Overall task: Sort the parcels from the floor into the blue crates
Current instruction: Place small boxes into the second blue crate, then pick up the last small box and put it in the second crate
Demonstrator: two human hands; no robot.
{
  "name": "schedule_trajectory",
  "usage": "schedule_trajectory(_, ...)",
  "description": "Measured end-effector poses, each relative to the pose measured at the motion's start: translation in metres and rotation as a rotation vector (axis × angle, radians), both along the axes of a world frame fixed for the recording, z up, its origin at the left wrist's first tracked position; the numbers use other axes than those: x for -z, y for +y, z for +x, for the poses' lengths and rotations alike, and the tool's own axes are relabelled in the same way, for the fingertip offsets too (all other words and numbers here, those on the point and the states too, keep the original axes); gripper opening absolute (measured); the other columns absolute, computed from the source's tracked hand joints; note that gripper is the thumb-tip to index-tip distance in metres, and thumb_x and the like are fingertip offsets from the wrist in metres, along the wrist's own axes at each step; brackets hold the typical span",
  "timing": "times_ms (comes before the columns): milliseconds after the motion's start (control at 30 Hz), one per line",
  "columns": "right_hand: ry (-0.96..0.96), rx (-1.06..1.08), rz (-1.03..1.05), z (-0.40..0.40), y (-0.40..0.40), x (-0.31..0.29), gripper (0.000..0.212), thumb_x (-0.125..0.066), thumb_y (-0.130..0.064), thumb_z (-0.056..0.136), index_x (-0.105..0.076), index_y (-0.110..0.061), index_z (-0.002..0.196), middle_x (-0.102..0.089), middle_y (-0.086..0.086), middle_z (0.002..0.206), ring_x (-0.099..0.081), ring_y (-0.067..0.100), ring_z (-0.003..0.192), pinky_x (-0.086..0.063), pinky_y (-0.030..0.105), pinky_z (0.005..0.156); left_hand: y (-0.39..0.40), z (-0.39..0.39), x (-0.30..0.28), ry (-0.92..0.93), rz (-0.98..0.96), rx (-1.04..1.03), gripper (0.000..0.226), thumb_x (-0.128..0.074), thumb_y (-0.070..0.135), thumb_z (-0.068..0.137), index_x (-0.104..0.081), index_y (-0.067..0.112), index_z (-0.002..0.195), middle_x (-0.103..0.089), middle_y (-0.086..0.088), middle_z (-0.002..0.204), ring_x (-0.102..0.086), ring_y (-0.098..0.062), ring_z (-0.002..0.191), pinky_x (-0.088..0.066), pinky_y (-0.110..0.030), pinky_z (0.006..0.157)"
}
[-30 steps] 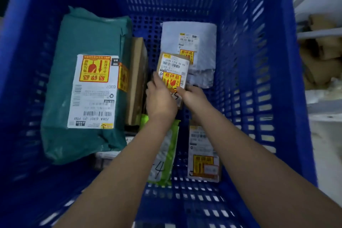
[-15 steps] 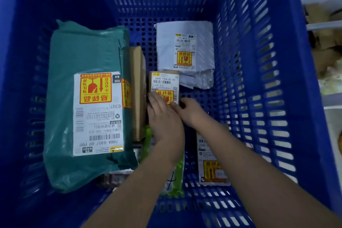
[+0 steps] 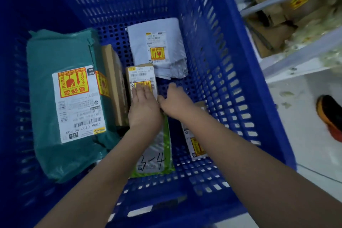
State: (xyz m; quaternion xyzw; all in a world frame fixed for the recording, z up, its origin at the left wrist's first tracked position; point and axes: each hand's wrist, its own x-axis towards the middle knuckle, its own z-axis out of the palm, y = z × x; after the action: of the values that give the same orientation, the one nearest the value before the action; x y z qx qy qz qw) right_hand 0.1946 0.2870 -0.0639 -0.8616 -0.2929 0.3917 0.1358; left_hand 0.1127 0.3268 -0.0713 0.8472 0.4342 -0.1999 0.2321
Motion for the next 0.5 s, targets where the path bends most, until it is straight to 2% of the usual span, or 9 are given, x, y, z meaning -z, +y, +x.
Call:
schedule_trajectory(67,-0.089,0.018,0.155,0.007,-0.015,-0.026,0.041,-0.047,-0.025,0.095,-0.039,-0.002,0.128,-0.043,0.020,0.129,-0.047,0.033,0.117,-0.040,0.035,0.090,-0.005,0.007,-0.022,-0.185,0.026,-0.049,0.068,-0.045,0.018,0.095,-0.008,0.000,0.149,-0.005,-0.019,0.157,-0.007,-0.032,0.145,-0.014,-0.038,0.117)
schedule_trajectory(233,-0.120,0.327,0.671,0.024,-0.064,-0.098,0.033,-0.052,-0.014,0.092,-0.048,-0.008,0.124,-0.051,0.008,0.124,-0.053,0.016,0.109,-0.044,0.026,0.093,-0.037,0.039,-0.080,-0.632,0.127,-0.055,0.054,-0.045,0.017,0.095,-0.029,0.005,0.145,-0.032,-0.016,0.148,-0.030,-0.029,0.137,-0.030,-0.037,0.106)
schedule_trajectory(367,-0.289,0.587,1.039,0.029,-0.148,-0.135,0.019,-0.050,-0.004,0.088,-0.049,-0.013,0.105,-0.055,0.003,0.103,-0.053,0.000,0.085,-0.045,0.010,0.074,-0.110,0.057,-0.115,-0.921,0.142,0.064,0.043,-0.042,0.018,0.091,-0.046,0.010,0.133,-0.047,-0.013,0.132,-0.044,-0.027,0.121,-0.031,-0.027,0.093)
schedule_trajectory(433,-0.404,0.685,1.088,0.026,-0.207,-0.138,0.018,-0.049,-0.001,0.087,-0.047,-0.012,0.101,-0.054,0.003,0.097,-0.052,0.001,0.080,-0.043,0.009,0.070,-0.162,0.056,-0.125,-1.025,0.136,0.142,0.037,-0.040,0.015,0.089,-0.054,0.009,0.123,-0.052,-0.014,0.122,-0.049,-0.028,0.111,-0.037,-0.032,0.087)
schedule_trajectory(500,-0.485,0.798,0.966,0.020,-0.275,-0.129,0.017,-0.050,-0.003,0.086,-0.046,-0.012,0.100,-0.054,0.004,0.099,-0.052,0.002,0.079,-0.042,0.008,0.067,-0.222,0.052,-0.127,-1.096,0.085,0.233,0.033,-0.039,0.013,0.087,-0.058,0.008,0.113,-0.054,-0.014,0.113,-0.051,-0.028,0.102,-0.040,-0.035,0.079)
